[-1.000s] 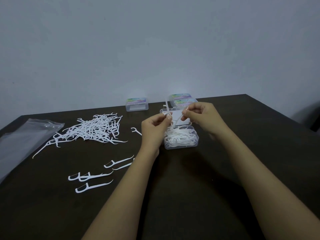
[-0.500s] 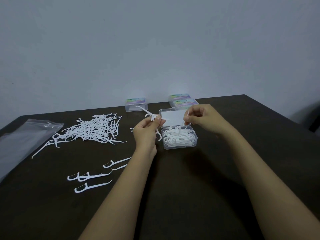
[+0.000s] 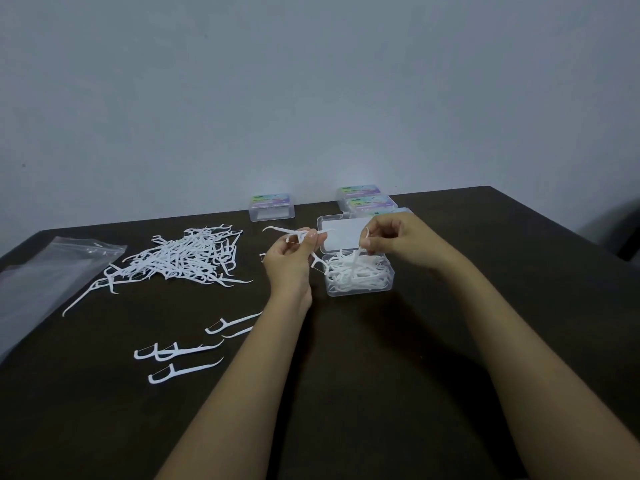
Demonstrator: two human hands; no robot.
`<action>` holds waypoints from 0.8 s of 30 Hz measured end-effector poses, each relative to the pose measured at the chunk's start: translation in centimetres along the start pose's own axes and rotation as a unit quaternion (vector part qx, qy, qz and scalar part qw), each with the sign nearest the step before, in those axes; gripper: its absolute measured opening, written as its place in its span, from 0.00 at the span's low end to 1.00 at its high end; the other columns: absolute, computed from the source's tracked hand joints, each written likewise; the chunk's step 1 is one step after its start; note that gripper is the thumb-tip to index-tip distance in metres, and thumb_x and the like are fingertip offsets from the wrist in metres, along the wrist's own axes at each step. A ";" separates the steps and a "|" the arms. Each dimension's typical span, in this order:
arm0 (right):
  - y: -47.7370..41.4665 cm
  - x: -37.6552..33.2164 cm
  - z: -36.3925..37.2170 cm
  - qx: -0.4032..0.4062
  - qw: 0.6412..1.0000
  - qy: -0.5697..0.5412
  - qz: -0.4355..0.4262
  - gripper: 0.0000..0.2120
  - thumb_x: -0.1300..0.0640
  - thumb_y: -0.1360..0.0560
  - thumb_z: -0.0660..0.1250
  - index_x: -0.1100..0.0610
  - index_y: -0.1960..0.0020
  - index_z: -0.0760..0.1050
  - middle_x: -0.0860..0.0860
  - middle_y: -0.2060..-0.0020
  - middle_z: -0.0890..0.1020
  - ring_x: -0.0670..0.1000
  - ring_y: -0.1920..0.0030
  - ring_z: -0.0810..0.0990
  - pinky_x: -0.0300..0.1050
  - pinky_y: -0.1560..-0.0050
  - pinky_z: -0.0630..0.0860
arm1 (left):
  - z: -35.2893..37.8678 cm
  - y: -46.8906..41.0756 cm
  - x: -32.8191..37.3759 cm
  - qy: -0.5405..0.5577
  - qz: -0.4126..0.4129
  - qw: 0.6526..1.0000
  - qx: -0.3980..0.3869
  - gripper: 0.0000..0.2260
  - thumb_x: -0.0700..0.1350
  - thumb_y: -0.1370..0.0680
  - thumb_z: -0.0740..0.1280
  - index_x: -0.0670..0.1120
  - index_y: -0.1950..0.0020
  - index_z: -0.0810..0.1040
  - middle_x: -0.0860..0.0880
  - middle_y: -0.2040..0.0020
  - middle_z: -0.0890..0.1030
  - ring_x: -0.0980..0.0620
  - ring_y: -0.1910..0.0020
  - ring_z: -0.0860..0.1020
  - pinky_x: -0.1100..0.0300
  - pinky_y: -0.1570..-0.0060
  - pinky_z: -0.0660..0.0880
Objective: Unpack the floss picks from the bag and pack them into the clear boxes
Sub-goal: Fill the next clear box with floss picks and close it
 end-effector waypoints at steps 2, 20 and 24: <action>0.0 0.0 -0.2 0.008 1.000 -0.004 0.002 0.07 0.64 0.26 0.67 0.56 0.62 0.75 0.54 0.64 0.80 0.48 0.62 0.77 0.45 0.49 0.75 | 0.0 0.0 0.0 0.006 -0.001 1.000 0.001 0.05 0.31 0.25 0.65 0.40 0.58 0.76 0.52 0.72 0.82 0.56 0.65 0.81 0.66 0.54 0.78; 0.4 0.4 0.6 -0.078 0.981 0.176 0.019 0.03 0.59 0.30 0.71 0.53 0.61 0.81 0.52 0.60 0.80 0.43 0.63 0.71 0.33 0.64 0.67 | 0.1 0.1 0.1 0.043 0.021 0.999 0.007 0.07 0.32 0.24 0.65 0.41 0.60 0.73 0.51 0.67 0.79 0.57 0.67 0.82 0.64 0.54 0.77; 0.3 0.6 0.1 -0.048 0.983 0.175 0.009 0.08 0.52 0.29 0.71 0.57 0.56 0.83 0.47 0.61 0.80 0.42 0.62 0.73 0.31 0.63 0.69 | 0.3 0.4 0.1 0.023 0.027 0.999 -0.029 0.07 0.32 0.25 0.66 0.42 0.61 0.74 0.53 0.72 0.80 0.58 0.66 0.82 0.64 0.52 0.77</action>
Point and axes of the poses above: each hand's wrist, its own y-axis away from the middle knuckle, its own z-axis out of the palm, x = y × z, the point moved 3 cm from there along -y, towards the middle knuckle
